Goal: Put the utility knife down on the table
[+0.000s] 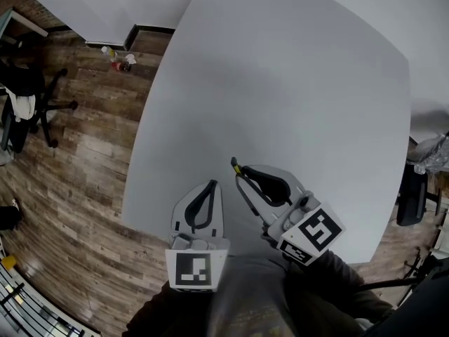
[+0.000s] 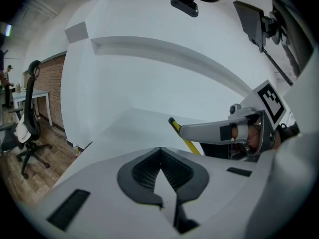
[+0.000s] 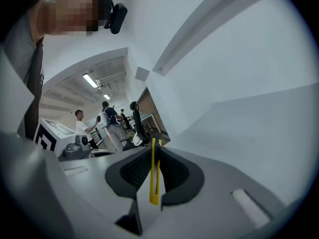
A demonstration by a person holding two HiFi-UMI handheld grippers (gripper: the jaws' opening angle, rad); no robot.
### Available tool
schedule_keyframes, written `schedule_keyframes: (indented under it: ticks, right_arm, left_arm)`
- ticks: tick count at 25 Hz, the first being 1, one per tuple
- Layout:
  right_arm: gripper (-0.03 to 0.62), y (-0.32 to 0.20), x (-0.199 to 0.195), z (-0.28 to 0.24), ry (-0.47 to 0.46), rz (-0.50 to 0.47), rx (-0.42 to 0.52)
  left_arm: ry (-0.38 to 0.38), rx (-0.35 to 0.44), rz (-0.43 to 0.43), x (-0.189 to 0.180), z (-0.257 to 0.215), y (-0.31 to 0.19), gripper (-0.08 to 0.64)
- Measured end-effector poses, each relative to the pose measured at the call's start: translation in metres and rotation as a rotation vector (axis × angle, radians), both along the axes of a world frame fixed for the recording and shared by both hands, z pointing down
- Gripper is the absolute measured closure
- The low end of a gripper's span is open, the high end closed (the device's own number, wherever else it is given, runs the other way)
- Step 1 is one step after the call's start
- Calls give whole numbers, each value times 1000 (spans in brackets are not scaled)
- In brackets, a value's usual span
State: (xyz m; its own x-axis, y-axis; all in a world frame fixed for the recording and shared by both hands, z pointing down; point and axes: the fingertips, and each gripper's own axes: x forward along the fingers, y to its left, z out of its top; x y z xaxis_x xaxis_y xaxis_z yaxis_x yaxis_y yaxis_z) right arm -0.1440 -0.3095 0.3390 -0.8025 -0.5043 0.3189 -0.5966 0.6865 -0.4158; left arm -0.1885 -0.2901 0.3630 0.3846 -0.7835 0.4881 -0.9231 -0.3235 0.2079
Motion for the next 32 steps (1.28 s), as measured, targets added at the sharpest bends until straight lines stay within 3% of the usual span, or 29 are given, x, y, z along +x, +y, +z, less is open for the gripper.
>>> schedule_keyframes:
  ticks: [32]
  right_arm:
    - [541,-14,-1,55,27,38,-109]
  left_arm:
    - [17,-104,36,-5,50,-15,557]
